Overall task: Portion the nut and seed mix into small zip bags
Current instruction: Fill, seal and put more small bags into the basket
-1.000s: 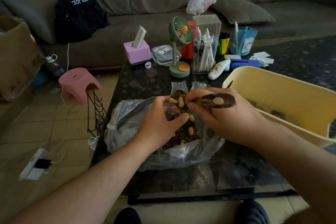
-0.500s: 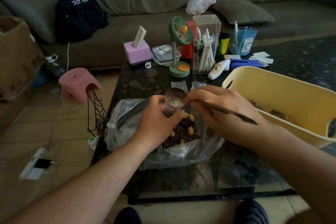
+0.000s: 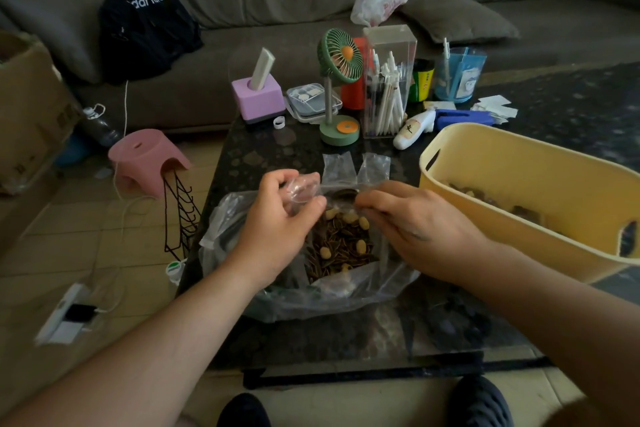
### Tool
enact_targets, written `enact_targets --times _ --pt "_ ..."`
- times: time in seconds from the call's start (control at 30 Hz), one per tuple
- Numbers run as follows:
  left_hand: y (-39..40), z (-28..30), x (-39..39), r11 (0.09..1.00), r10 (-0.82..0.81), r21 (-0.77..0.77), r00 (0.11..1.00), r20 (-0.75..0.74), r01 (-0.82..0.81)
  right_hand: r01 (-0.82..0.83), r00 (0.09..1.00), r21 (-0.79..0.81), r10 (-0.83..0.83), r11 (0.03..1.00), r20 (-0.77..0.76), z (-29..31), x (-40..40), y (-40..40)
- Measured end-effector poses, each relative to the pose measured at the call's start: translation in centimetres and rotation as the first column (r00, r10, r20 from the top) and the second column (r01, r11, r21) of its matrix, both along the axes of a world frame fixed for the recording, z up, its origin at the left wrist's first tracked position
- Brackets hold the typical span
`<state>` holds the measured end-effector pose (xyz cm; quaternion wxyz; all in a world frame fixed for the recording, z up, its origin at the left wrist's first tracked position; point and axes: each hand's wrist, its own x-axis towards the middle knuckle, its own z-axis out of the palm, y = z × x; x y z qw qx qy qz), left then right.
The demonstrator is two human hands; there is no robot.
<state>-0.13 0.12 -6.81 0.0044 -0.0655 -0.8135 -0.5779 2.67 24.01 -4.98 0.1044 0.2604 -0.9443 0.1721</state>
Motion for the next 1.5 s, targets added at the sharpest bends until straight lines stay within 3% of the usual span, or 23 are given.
enact_targets --times 0.07,0.2,0.4,0.5,0.7,0.87,0.97,1.1,1.23,1.4,1.5 --pt "-0.2 -0.2 -0.2 0.999 -0.022 0.031 0.999 0.049 0.021 0.020 1.000 0.046 -0.020 0.999 0.000 -0.6 -0.2 0.1" --pt "-0.3 -0.3 -0.6 1.000 -0.012 0.011 0.992 0.128 0.011 0.113 0.993 -0.096 -0.116 0.989 -0.022 0.4 0.1 -0.1" --pt "-0.1 -0.5 -0.9 1.000 0.022 -0.020 0.980 0.196 -0.018 0.134 0.989 0.009 -0.135 0.991 0.060 -0.3 -0.4 -0.4" --pt "-0.1 -0.6 -1.0 0.999 0.022 -0.038 0.983 0.185 -0.015 0.153 0.984 -0.077 -0.144 0.985 0.103 -0.1 -0.3 -1.2" --pt "-1.0 -0.9 -1.2 0.987 -0.020 -0.157 0.989 0.150 0.044 0.349 0.916 -0.234 -0.277 0.907 0.292 -0.3 -0.8 -1.4" --pt "-1.3 -0.4 -0.8 0.912 -0.092 -0.400 0.996 0.013 0.089 0.428 0.877 -0.315 -0.306 0.847 0.369 0.7 -0.7 -1.5" --pt "-1.0 -0.5 -0.4 0.881 -0.118 -0.463 0.993 -0.014 0.098 0.416 0.882 -0.338 -0.285 0.844 0.375 1.4 -0.2 -1.7" --pt "-0.7 -0.5 -0.3 0.873 -0.127 -0.478 0.991 -0.031 0.097 0.370 0.920 -0.332 -0.293 0.868 0.260 2.6 0.4 -1.9" --pt "-0.4 -0.4 -0.3 0.875 -0.126 -0.473 0.992 -0.027 0.099 0.271 0.961 -0.337 -0.273 0.901 0.043 4.6 0.9 -1.7" --pt "0.0 -0.4 -0.2 0.917 -0.102 -0.386 0.995 0.004 0.096 0.053 0.973 -0.241 -0.104 0.969 -0.206 4.9 1.5 -2.8" --pt "0.0 0.0 -0.1 0.933 -0.081 -0.348 0.996 0.034 0.088 0.004 0.972 -0.188 -0.048 0.982 -0.228 3.7 1.5 -3.2"
